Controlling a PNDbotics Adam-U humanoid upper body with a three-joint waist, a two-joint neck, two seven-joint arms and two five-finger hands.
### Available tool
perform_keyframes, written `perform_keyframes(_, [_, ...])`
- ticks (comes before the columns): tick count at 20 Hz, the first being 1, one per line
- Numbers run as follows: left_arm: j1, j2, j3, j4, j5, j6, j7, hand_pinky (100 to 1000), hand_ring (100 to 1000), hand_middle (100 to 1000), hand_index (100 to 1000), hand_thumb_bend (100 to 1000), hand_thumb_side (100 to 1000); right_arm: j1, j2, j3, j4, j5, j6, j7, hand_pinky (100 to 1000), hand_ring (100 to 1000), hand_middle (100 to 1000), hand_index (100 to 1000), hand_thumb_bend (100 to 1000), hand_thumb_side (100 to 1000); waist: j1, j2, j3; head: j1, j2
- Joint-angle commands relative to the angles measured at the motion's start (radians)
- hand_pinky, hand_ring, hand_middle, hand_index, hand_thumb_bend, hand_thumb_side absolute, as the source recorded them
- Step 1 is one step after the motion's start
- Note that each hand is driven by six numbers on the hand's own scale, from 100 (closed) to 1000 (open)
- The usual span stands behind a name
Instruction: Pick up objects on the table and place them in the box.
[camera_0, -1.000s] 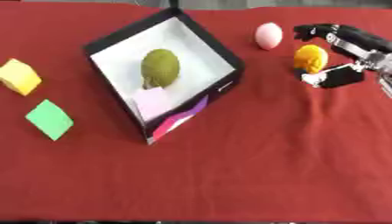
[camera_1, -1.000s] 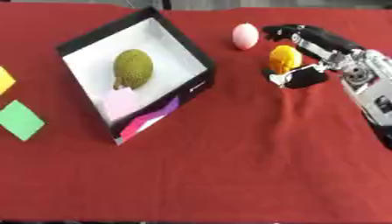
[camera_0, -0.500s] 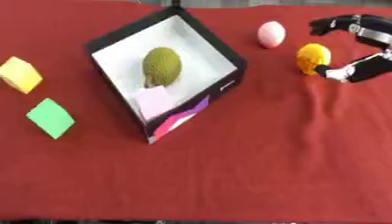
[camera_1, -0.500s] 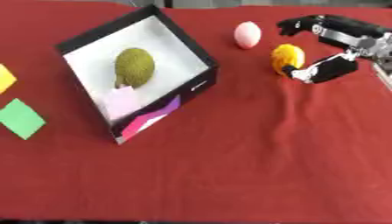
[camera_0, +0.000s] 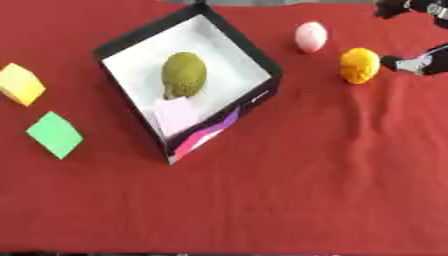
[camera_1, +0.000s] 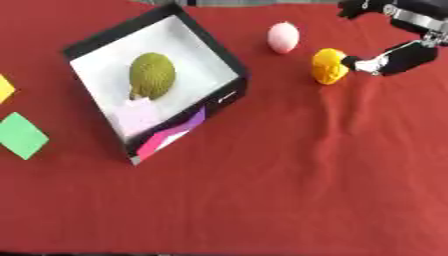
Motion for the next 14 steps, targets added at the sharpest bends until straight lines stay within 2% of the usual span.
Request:
perform_keyframes(1, [-0.013, 0.031, 0.003, -0.017, 0.006, -0.003, -0.006, 709, 884, 694, 720, 100, 638, -0.017, -0.048, -0.014, 0.026, 0.023, -0.018, -0.003, 990, 895, 876, 1000, 345, 379, 0.002, -0.012, 0.004, -0.007, -0.019])
perform_keyframes(14, [-0.026, 0.028, 0.004, -0.017, 0.015, -0.006, -0.012, 711, 887, 696, 722, 100, 638, -0.044, -0.025, 0.004, 0.083, 0.078, -0.052, 0.034, 989, 896, 877, 1000, 348, 383, -0.003, 0.015, 0.024, -0.023, -0.043])
